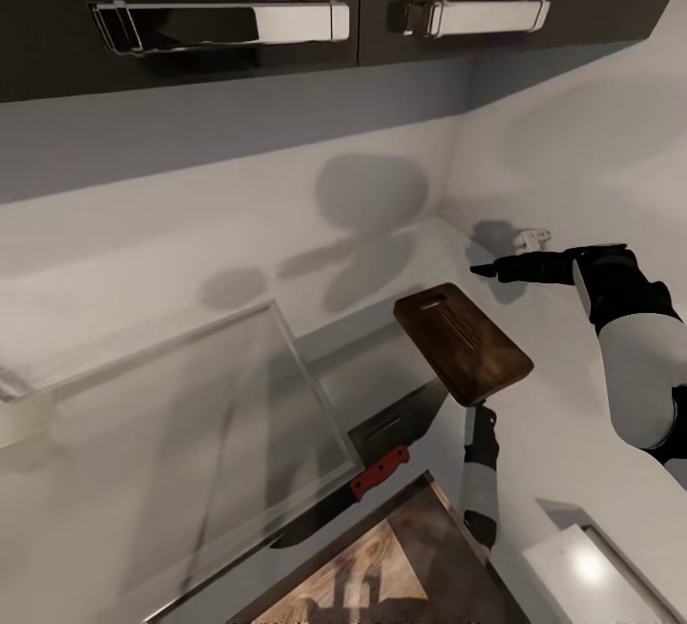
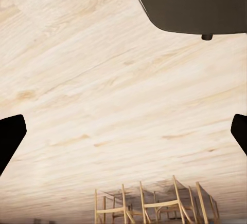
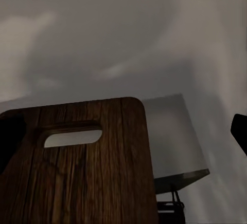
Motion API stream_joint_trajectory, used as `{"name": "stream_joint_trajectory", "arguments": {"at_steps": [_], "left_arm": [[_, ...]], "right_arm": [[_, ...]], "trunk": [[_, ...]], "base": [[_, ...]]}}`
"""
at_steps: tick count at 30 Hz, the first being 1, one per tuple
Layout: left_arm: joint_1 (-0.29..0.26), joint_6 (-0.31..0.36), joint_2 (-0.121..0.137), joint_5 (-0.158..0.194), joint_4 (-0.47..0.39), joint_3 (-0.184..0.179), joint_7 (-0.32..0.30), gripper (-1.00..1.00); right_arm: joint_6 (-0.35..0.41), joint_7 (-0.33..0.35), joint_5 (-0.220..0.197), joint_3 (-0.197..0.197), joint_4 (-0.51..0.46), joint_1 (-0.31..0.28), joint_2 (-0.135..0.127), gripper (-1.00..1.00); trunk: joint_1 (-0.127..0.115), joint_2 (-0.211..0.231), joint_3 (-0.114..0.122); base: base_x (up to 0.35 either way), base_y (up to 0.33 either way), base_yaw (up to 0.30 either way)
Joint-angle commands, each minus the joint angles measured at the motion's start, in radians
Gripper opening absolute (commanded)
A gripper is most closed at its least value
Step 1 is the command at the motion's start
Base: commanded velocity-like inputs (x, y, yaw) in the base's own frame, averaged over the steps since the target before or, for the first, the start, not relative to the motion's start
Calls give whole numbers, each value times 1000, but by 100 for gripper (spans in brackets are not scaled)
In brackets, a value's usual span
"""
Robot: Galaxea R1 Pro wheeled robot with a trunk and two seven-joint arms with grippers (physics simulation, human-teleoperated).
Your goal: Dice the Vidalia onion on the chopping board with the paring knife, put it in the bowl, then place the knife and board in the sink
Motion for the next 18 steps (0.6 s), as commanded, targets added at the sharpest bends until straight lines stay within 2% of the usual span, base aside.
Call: {"name": "stream_joint_trajectory", "arguments": {"at_steps": [1, 11, 18], "left_arm": [[1, 6, 1, 8, -4, -5, 8, 100], [1, 6, 0, 8, -4, -5, 8, 100], [0, 6, 0, 8, -5, -5, 8, 100]], "right_arm": [[5, 7, 8, -6, -1, -1, 1, 100], [1, -85, 7, -3, -3, -1, 7, 100], [1, -103, 6, 0, -8, -1, 11, 100]], "trunk": [[1, -2, -3], [1, -2, -19], [1, -2, -31]], "base": [[0, 0, 0], [0, 0, 0], [0, 0, 0]]}}
